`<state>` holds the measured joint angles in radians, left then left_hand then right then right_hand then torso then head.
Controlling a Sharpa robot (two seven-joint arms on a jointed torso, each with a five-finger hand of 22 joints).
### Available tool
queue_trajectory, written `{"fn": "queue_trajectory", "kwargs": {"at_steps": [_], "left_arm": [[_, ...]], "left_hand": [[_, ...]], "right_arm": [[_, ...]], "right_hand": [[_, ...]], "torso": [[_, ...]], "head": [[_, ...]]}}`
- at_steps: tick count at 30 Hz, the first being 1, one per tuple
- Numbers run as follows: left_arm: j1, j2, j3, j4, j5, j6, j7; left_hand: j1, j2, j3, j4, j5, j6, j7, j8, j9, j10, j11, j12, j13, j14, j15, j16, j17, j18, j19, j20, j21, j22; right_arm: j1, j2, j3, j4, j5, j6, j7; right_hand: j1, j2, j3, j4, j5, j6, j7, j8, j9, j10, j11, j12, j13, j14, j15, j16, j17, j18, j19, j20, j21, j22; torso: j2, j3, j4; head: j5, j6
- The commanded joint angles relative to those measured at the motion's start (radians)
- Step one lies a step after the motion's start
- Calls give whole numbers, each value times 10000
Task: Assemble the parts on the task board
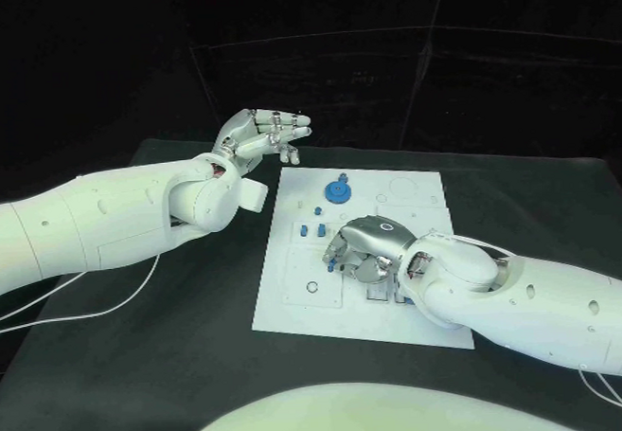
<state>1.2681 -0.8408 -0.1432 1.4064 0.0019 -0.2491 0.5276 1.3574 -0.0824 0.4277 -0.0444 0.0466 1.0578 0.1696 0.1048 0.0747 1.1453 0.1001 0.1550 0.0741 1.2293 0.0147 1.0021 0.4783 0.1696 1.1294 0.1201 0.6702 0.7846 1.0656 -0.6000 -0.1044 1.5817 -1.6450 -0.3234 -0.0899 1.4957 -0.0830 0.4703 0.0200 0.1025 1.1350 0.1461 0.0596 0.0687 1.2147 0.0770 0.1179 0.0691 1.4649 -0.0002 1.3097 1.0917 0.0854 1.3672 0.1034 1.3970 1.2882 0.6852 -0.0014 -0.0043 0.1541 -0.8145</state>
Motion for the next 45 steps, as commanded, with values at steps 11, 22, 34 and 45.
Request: {"fn": "queue_trajectory", "kwargs": {"at_steps": [11, 22, 34, 45], "left_arm": [[14, 15, 8, -4, 33, 110, 170], [14, 7, 8, -25, 33, 136, 149], [14, 13, 8, -37, 54, 156, 123], [14, 24, 8, -67, 104, 147, 122]], "left_hand": [[30, 32, -26, -30, 49, 36, 18, 33, -17, -70, 9, 55, 13, -58, 13, -28, -14, 138, -26, -21, -62, -10], [22, 31, -52, -30, 50, 26, 20, 33, -19, -85, 12, 68, 12, -61, 17, -29, -23, 136, -23, -18, -76, -21], [20, 27, -58, -30, 50, 23, 21, 32, -20, -90, 13, 69, 11, -62, 18, -30, -24, 136, -23, -17, -78, -23], [20, 27, -58, -30, 50, 23, 21, 32, -20, -90, 13, 69, 11, -62, 18, -30, -24, 136, -23, -17, -78, -23]], "right_arm": [[8, 165, 2, -147, -330, 406, -195], [7, 191, 2, -139, -371, 657, -278], [6, 197, 3, -69, -391, 596, -316], [3, 141, 3, 44, -392, 440, -379]], "right_hand": [[-127, -35, 54, -63, 44, 35, 54, 63, 12, 39, 11, 21, 12, 220, -35, -26, -40, -129, 13, 6, -3, -33], [-229, -74, 47, -90, 18, 37, 58, 69, 15, 39, 16, 27, 18, 210, -29, -45, -82, -122, -8, 11, -20, -59], [-343, -104, 41, -111, 14, -2, 64, 56, 8, -12, 27, 6, 12, 194, -21, -78, -146, -107, -55, 18, -62, -121], [-575, -195, -10, -132, 45, -124, 91, 38, -9, -133, 62, -46, -5, 185, 7, -90, -183, -104, -69, 40, -80, -137]], "torso": [[-4, 1, -4], [-10, 1, -4], [-10, 2, -6], [-12, 3, 4]], "head": [[13, -33], [8, -52], [10, -70], [9, -73]]}}
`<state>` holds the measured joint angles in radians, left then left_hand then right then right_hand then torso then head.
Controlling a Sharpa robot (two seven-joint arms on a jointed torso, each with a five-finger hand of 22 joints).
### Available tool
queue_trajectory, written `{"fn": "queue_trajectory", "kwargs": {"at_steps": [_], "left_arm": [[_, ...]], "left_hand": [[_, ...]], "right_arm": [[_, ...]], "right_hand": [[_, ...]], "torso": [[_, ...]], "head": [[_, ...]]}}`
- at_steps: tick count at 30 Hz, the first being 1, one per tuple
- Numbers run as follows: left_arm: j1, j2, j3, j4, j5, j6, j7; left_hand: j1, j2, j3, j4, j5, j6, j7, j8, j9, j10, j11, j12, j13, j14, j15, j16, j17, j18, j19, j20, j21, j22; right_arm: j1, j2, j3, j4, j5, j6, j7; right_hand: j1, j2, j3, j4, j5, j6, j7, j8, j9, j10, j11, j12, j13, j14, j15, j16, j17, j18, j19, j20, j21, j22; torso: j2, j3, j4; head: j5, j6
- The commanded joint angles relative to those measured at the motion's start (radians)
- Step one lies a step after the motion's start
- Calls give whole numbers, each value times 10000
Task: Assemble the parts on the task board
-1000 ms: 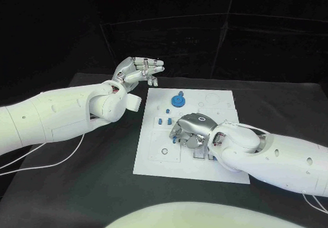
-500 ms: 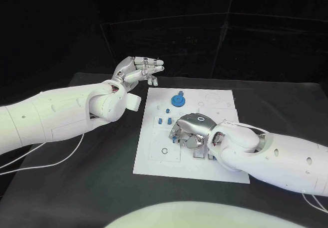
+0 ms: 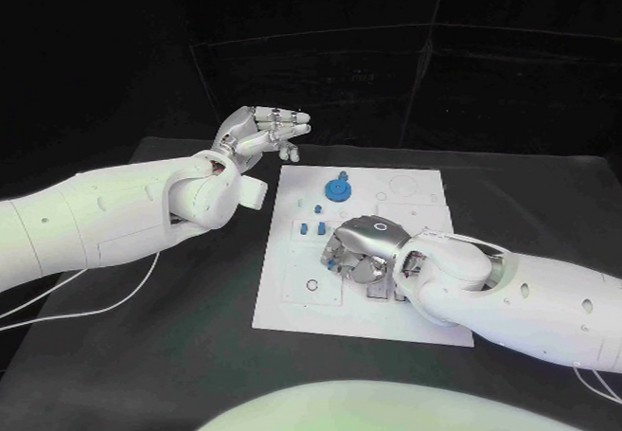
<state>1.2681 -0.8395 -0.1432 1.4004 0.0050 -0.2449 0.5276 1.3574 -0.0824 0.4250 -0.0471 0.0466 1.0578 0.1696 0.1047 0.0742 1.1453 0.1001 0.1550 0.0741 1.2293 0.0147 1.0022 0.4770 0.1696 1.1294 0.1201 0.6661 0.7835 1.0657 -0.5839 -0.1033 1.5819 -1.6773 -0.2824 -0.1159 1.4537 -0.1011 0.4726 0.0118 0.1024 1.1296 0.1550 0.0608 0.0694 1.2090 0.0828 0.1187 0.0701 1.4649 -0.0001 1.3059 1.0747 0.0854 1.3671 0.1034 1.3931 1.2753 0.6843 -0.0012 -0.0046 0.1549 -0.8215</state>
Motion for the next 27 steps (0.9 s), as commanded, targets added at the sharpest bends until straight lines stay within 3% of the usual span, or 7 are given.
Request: {"fn": "queue_trajectory", "kwargs": {"at_steps": [1, 5, 9, 11, 19, 23, 27], "left_arm": [[14, 12, 8, -11, 74, 104, 122], [14, 13, 8, -21, 75, 107, 119], [13, 17, 8, -29, 76, 116, 111], [13, 17, 8, -33, 76, 117, 106], [13, 17, 8, -63, 76, 122, 92], [12, 10, 7, -64, 76, 124, 84], [12, -11, 7, -70, 76, 119, 82]], "left_hand": [[20, 27, -31, -2, 49, 23, 20, 33, -15, -90, 13, 69, 11, -62, 18, -30, -11, 136, -23, -17, -38, -12], [20, 27, -31, -2, 49, 23, 20, 33, -15, -90, 13, 69, 11, -62, 18, -30, -11, 136, -23, -17, -38, -12], [20, 27, -31, -2, 49, 23, 20, 33, -15, -90, 13, 69, 11, -62, 18, -30, -11, 136, -23, -17, -38, -12], [20, 27, -31, -2, 49, 23, 20, 33, -15, -90, 13, 69, 11, -62, 18, -30, -11, 136, -23, -17, -38, -12], [16, 23, -53, -5, 50, 13, 23, 32, -17, -104, 16, 78, 9, -67, 21, -32, -18, 135, -22, -15, -50, -21], [14, 22, -59, -5, 50, 7, 25, 30, -19, -111, 18, 79, 8, -68, 22, -32, -20, 135, -22, -15, -53, -24], [14, 22, -59, -5, 50, 7, 25, 30, -19, -111, 18, 79, 8, -68, 22, -32, -20, 135, -22, -15, -53, -24]], "right_arm": [[2, -24, -9, 47, -69, 10, -133], [2, -31, -9, 41, -68, -137, -178], [2, -28, -9, 9, -44, -332, -187], [2, -32, -9, 6, -18, -417, -179], [1, -252, -9, 246, 83, -1030, -137], [0, -701, -5, 779, 133, -1342, -314], [12, -1354, 46, 1390, 300, -1496, -479]], "right_hand": [[-189, -26, -46, -50, 56, -86, 6, 26, -17, -90, 8, -59, -16, 185, 11, -52, -17, -103, -71, 44, -44, -13], [-418, -150, -137, -7, 112, -352, 87, -9, -51, -340, 83, -181, -50, 175, 77, -71, -66, -95, -109, 83, -85, -66], [-729, -389, -326, 56, 99, -1043, 358, -11, -70, -1227, 376, -525, -86, 35, 301, -355, -545, 19, -489, 255, -446, -592], [-809, -467, -473, 50, 107, -1326, 407, -6, -64, -1523, 448, -511, -72, -34, 363, -498, -774, 80, -656, 337, -623, -832], [-877, -498, -920, 5, 182, -1742, 361, 5, -47, -1930, 458, -338, -41, -108, 377, -702, -1088, 160, -840, 391, -888, -1165], [-860, -435, -1046, -10, 315, -1711, 336, 37, -26, -1855, 425, -162, -22, -76, 352, -670, -1045, 147, -772, 373, -866, -1124], [-843, -387, -1101, -16, 381, -1633, 324, 59, -12, -1788, 404, -48, -18, -50, 335, -633, -993, 135, -718, 358, -839, -1082]], "torso": [[-5, 3, 5], [-1, -3, 5], [-3, -5, 2], [2, -2, 6], [-3, 0, -2], [-11, 7, -1], [-23, -9, -20]], "head": [[3, -5], [4, -2], [3, 6], [2, 3], [4, 23], [1, 44], [-45, 79]]}}
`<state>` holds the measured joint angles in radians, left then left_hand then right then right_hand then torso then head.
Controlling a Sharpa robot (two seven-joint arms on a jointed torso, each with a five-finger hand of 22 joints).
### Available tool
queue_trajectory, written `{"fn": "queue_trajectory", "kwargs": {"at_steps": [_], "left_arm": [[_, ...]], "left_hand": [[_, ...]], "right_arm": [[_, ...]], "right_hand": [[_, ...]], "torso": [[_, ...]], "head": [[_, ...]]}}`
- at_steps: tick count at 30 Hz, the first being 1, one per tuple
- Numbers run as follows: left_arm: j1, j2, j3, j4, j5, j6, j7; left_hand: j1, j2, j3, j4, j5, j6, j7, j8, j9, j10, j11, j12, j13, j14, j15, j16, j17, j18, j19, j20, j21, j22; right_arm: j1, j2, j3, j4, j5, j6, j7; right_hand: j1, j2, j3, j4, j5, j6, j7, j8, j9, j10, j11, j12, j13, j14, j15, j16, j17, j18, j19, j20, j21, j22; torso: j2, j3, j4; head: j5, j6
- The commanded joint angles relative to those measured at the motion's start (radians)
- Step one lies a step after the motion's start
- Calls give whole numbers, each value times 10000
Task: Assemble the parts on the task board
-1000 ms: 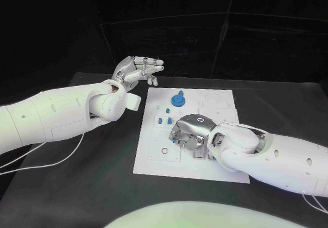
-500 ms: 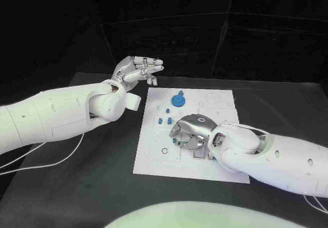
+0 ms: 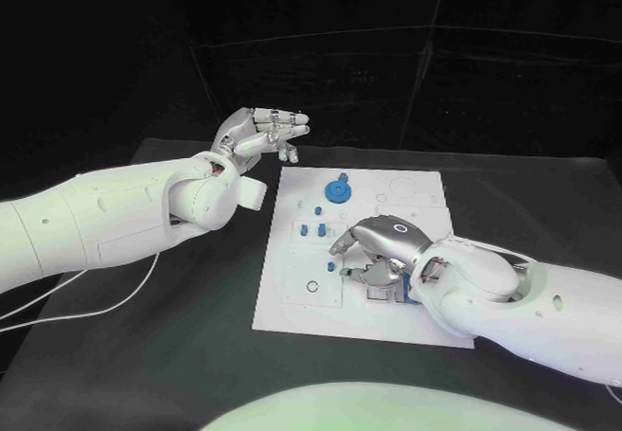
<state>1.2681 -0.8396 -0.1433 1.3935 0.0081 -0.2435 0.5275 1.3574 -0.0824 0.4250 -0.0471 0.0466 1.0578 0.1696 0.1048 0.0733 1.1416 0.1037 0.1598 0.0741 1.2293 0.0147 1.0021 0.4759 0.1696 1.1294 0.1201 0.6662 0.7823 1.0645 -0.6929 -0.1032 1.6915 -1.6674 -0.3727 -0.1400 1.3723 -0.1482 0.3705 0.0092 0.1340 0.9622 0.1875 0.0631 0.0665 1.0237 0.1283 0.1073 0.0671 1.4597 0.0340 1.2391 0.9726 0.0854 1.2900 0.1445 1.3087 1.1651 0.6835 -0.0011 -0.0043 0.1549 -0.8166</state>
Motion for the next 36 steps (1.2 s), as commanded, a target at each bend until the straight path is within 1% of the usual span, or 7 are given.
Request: {"fn": "queue_trajectory", "kwargs": {"at_steps": [1, 6, 8, 11, 15, 24, 36], "left_arm": [[12, -14, 7, -3, 45, 105, 84], [11, -17, 6, -9, 45, 114, 86], [10, -15, 6, -11, 45, 120, 84], [8, 8, 4, -25, 52, 131, 82], [-1, 23, 2, -25, 90, 105, 99], [-10, 55, 1, -47, 112, 62, 139], [-12, 50, 3, -69, 115, 62, 144]], "left_hand": [[14, 22, -59, -5, 50, 7, 25, 30, -10, -74, -19, 31, 8, -68, 22, -32, -9, 135, -22, -15, -53, -12], [14, 22, -59, -5, 50, 7, 25, 30, -10, -74, -19, 31, 8, -68, 22, -32, -9, 135, -22, -15, -53, -12], [14, 22, -59, -5, 50, 7, 25, 30, -10, -74, -19, 31, 8, -68, 22, -32, -9, 135, -22, -15, -53, -12], [14, 22, -59, -5, 50, 7, 25, 30, -10, -74, -19, 31, 8, -68, 22, -32, -9, 135, -22, -15, -53, -12], [18, 26, -65, -8, 51, -1, 27, 28, -12, -83, -17, 35, 7, -71, 23, -33, -13, 135, -21, -14, -59, -16], [22, 20, -71, -14, 50, -6, 29, 27, -13, -85, -18, 38, 7, -71, 24, -33, -15, 135, -20, -14, -62, -18], [32, 9, -85, -27, 50, -19, 39, 23, -16, -93, -14, 47, 6, -71, 24, -32, -19, 136, -16, -13, -68, -24]], "right_arm": [[33, -420, 120, 412, 302, -594, -278], [334, -989, 376, 601, 974, -245, -660], [561, -1133, 420, 510, 1179, -57, -805], [921, -1380, 463, 345, 1342, 147, -783], [1147, -1627, 481, 280, 1369, 312, -732], [1272, -1707, 488, 33, 920, 1238, -1016], [1281, -1388, 478, -238, 789, 2827, -1108]], "right_hand": [[-29, 91, -91, 10, 72, 53, -7, 37, 19, 85, -57, 91, 13, 10, -10, 50, 49, 131, 67, -56, 13, 33], [-90, 59, -223, 38, 73, -5, -37, -1, 3, 91, -77, 179, 0, 7, -26, 22, -14, 141, 52, -75, -22, -16], [-119, 35, -316, 50, 77, -24, -30, -2, 2, 14, -71, 187, -15, -5, -26, -13, -74, 148, 28, -77, -56, -60], [17, 33, -463, -39, -55, -55, -15, 0, 2, -186, -47, 180, -31, 5, -14, -1, -61, 163, 2, -74, -112, -137], [164, 98, -639, -117, -399, -155, -23, -11, -6, -372, -37, 194, -31, 3, -4, -19, -106, 184, -32, -65, -186, -242], [289, 221, -1169, -104, -534, -340, -177, -5, -7, -963, -37, 156, -32, -27, -3, -113, -268, 213, -93, -60, -321, -404], [532, 434, -1488, -156, -519, -377, -257, 1, -1, -718, -120, 506, -7, -43, -68, -190, -406, 227, -105, -113, -398, -492]], "torso": [[-19, -11, -29], [-48, -4, -61], [-65, 1, -80], [-61, -13, -41], [-42, -17, -33], [-45, -31, -39], [-34, -21, -46]], "head": [[-57, 33], [-172, 123], [-217, 158], [-321, 243], [-392, 312], [-458, 376], [-478, 330]]}}
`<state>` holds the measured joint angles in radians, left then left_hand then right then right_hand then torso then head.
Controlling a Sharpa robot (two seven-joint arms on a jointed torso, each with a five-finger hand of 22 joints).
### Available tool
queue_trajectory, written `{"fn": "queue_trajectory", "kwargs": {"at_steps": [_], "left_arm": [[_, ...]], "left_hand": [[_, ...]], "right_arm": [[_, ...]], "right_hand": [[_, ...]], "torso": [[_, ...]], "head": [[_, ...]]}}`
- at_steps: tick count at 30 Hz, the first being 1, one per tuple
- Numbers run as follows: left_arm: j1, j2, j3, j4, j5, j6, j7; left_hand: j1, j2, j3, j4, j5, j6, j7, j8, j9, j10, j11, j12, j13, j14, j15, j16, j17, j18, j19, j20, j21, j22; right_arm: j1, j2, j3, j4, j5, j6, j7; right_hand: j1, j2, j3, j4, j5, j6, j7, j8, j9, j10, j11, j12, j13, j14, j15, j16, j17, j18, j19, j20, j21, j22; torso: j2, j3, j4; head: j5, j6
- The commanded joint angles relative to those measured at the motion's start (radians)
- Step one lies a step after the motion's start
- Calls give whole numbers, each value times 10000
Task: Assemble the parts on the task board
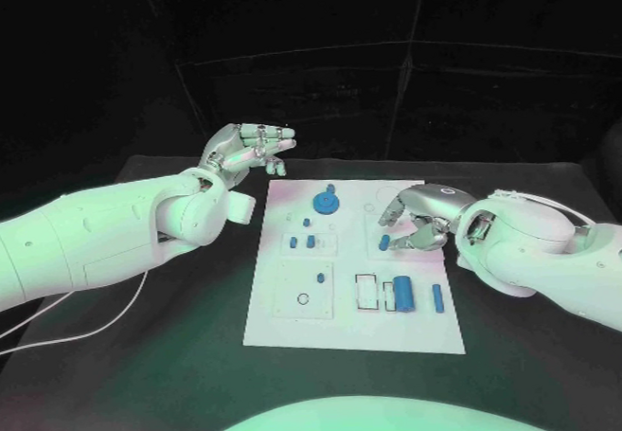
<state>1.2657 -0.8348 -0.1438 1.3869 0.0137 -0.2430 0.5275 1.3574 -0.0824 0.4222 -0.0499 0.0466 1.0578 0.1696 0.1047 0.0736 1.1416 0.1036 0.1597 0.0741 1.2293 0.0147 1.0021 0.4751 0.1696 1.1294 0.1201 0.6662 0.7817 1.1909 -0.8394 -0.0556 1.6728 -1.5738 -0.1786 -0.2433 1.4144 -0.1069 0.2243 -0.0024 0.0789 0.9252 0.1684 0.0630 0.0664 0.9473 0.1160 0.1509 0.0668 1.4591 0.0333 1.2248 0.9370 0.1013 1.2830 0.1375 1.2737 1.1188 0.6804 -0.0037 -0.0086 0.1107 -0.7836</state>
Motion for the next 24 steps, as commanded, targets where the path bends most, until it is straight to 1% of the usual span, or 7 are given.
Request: {"fn": "queue_trajectory", "kwargs": {"at_steps": [1, 6, 10, 15, 18, 21, 24], "left_arm": [[12, 2, 8, -7, 60, 58, 144], [12, 1, 8, -16, 60, 64, 144], [12, 1, 8, -19, 60, 66, 145], [12, 0, 8, -22, 60, 69, 142], [12, 1, 8, -27, 60, 71, 139], [12, 3, 8, -31, 60, 77, 133], [12, 4, 8, -31, 63, 88, 125]], "left_hand": [[32, 9, -57, 1, 50, -19, 39, 23, -19, -93, -13, 47, 6, -71, 24, -32, -10, 136, -16, -13, -68, -18], [32, 9, -57, 1, 50, -19, 39, 23, -19, -93, -13, 47, 6, -71, 24, -32, -10, 136, -16, -13, -68, -18], [32, 9, -57, 1, 50, -19, 39, 23, -19, -93, -13, 47, 6, -71, 24, -32, -10, 136, -16, -13, -68, -18], [34, 8, -64, -2, 51, -27, 44, 21, -20, -98, -9, 51, 6, -72, 25, -32, -12, 136, -15, -13, -71, -20], [34, 8, -64, -2, 51, -27, 44, 21, -20, -98, -9, 51, 6, -72, 25, -32, -12, 136, -15, -13, -71, -20], [34, 8, -64, -2, 51, -27, 44, 21, -20, -98, -9, 51, 6, -72, 25, -32, -12, 136, -15, -13, -71, -20], [34, 8, -64, -2, 51, -27, 44, 21, -20, -98, -9, 51, 6, -72, 25, -32, -12, 136, -15, -13, -71, -20]], "right_arm": [[16, 106, 1, -76, -147, 927, -72], [13, 251, -5, -221, -151, 993, -79], [11, 329, -7, -294, -152, 957, -79], [9, 420, -9, -364, -152, 937, -111], [7, 465, -11, -411, -153, 968, -142], [5, 510, -14, -478, -153, 1067, -240], [1, 539, -17, -530, -153, 1130, -303]], "right_hand": [[111, 21, -26, -40, 31, -8, -65, 2, 0, 46, 3, 70, -3, -37, -61, -47, -50, 68, -35, -43, -49, -30], [182, 114, -20, -62, 50, 0, -50, 5, 1, 85, -5, 120, -8, -38, -69, -56, -58, 65, -26, -52, -52, -27], [229, 271, 14, -54, 63, 66, -21, 21, 9, 238, -26, 225, -9, -19, -86, -31, -12, 54, 16, -67, -27, 16], [190, 519, 174, 69, 31, 106, -8, -2, -3, 698, -87, 390, -29, 8, -135, -10, 18, 38, 80, -107, 13, 78], [186, 591, 309, 132, 34, 128, -11, 6, -1, 938, -117, 427, -36, 26, -160, 19, 63, 17, 145, -128, 74, 167], [219, 664, 535, 190, 24, 306, -52, 55, 19, 1309, -187, 471, -28, 60, -216, 82, 155, -19, 258, -172, 188, 329], [241, 685, 681, 214, 19, 442, -57, 87, 31, 1490, -218, 465, -27, 79, -241, 116, 200, -44, 332, -202, 267, 439]], "torso": [[-2, 5, -6], [-4, 14, 0], [-9, 17, 0], [-5, 19, -6], [-10, 17, -6], [-8, 15, -8], [-14, 13, -9]], "head": [[-31, 2], [-17, -22], [-6, -17], [-17, -19], [-32, -23], [-19, -36], [-18, -47]]}}
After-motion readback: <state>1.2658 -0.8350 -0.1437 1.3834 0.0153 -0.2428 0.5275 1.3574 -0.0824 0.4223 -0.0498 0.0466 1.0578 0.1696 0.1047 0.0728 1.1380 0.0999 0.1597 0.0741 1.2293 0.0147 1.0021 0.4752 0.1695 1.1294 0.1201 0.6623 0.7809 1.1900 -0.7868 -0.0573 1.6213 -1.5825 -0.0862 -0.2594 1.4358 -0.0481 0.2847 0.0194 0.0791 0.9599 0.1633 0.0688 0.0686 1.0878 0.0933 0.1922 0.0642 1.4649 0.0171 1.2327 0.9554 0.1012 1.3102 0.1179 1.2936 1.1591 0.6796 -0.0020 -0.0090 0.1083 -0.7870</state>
